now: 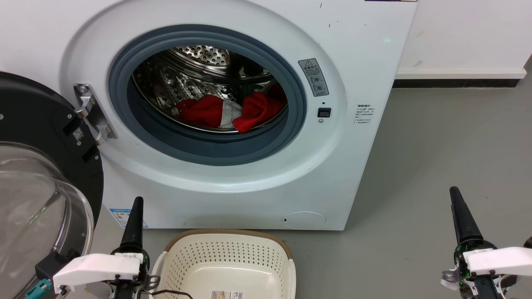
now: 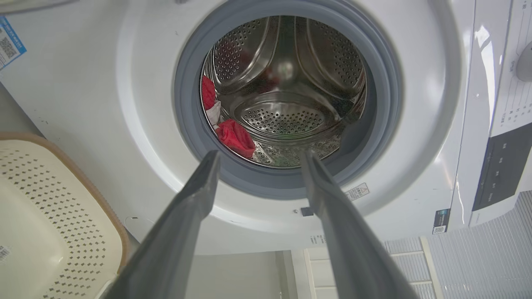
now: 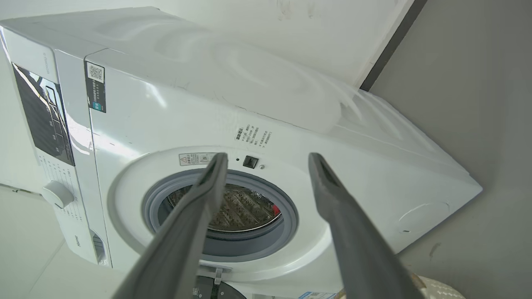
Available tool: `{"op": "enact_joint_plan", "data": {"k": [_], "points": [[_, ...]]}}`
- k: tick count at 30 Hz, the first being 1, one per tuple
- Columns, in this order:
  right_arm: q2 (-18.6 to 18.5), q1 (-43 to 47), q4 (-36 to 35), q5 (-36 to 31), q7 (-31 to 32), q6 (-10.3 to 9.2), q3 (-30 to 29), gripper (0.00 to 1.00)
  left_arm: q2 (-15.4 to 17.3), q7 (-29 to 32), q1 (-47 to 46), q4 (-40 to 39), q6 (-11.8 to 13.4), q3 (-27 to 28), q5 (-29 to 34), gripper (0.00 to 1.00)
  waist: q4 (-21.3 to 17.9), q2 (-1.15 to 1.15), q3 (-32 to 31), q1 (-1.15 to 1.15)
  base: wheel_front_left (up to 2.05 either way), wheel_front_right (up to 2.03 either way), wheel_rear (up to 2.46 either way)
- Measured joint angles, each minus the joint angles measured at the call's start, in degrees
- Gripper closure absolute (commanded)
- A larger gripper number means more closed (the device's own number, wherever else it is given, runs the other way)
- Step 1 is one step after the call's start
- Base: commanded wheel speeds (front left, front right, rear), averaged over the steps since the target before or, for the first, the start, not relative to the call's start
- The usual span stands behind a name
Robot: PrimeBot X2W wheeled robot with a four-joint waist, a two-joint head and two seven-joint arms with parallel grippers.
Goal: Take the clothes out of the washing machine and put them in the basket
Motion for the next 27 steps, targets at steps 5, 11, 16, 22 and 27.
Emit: {"op": "enact_joint_plan", "data": {"k": [5, 11, 16, 22, 27], "points": [[0.00, 0.41, -2.01, -7.27, -1.16, 0.00, 0.69, 0.00, 0.01, -1.05, 0.16, -1.43, 1.56, -0.92, 6.08, 0.00, 0.00, 0.00, 0.05, 0.00, 0.00, 0.00, 0.00], [0.01, 1.24, -3.98, -15.89, -2.38, 0.00, 1.64, 0.00, 0.00, -2.50, 0.71, -2.74, 3.24, -2.42, 13.50, 0.00, -0.01, 0.00, 0.09, 0.00, 0.00, 0.00, 0.00], [0.01, 1.66, -4.80, -22.20, -3.50, 0.00, 2.14, 0.00, 0.01, -3.50, 1.13, -3.64, 4.38, -3.36, 18.59, 0.00, -0.03, 0.00, 0.12, 0.00, 0.00, 0.00, 0.00], [0.02, 2.57, -5.66, -28.70, -4.69, 0.00, 2.72, 0.00, 0.02, -4.56, 1.41, -4.30, 5.33, -4.10, 24.48, 0.00, -0.08, 0.00, 0.14, 0.00, 0.00, 0.00, 0.00], [0.02, 2.69, -6.73, -33.27, -5.60, 0.00, 3.05, 0.00, 0.02, -5.54, 1.96, -4.82, 6.24, -4.69, 28.86, 0.00, -0.14, 0.00, 0.18, 0.01, 0.00, 0.00, 0.00]]}}
